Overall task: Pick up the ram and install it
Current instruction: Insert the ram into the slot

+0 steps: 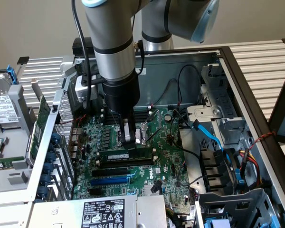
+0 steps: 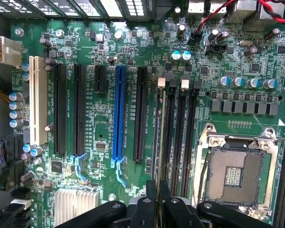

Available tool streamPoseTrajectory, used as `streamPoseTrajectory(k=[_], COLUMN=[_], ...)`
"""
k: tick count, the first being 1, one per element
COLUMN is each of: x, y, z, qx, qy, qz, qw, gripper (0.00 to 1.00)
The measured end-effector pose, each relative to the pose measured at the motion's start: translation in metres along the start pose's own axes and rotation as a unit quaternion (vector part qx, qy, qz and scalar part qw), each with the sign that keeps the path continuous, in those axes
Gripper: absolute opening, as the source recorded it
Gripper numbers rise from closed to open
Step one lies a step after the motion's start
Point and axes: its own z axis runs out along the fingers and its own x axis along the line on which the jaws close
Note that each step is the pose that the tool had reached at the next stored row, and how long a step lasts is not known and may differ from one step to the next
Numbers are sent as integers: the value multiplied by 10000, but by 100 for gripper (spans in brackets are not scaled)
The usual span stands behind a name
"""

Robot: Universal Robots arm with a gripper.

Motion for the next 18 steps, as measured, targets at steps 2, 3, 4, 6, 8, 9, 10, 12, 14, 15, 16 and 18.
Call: streamPoseTrajectory(k=[2,3,4,6,8,9,10,12,14,15,16,18], x=[0,0,0,-1,-1,-1,-1,-1,-1,-1,-2,-3], y=[1,2,2,2,5,8,10,14,17,18,19,21], z=[4,5,6,9,11,12,12,12,16,20,23,30], qx=[9,13,17,22,25,26,26,28,33,35,36,39], qy=[1,3,3,4,6,6,7,9,11,12,12,13], qz=[0,0,1,1,1,2,2,1,2,2,3,2], qw=[10000,10000,10000,10000,10000,10000,10000,10000,10000,10000,10000,10000], gripper=[14,14,14,14,14,14,14,14,14,14,14,14])
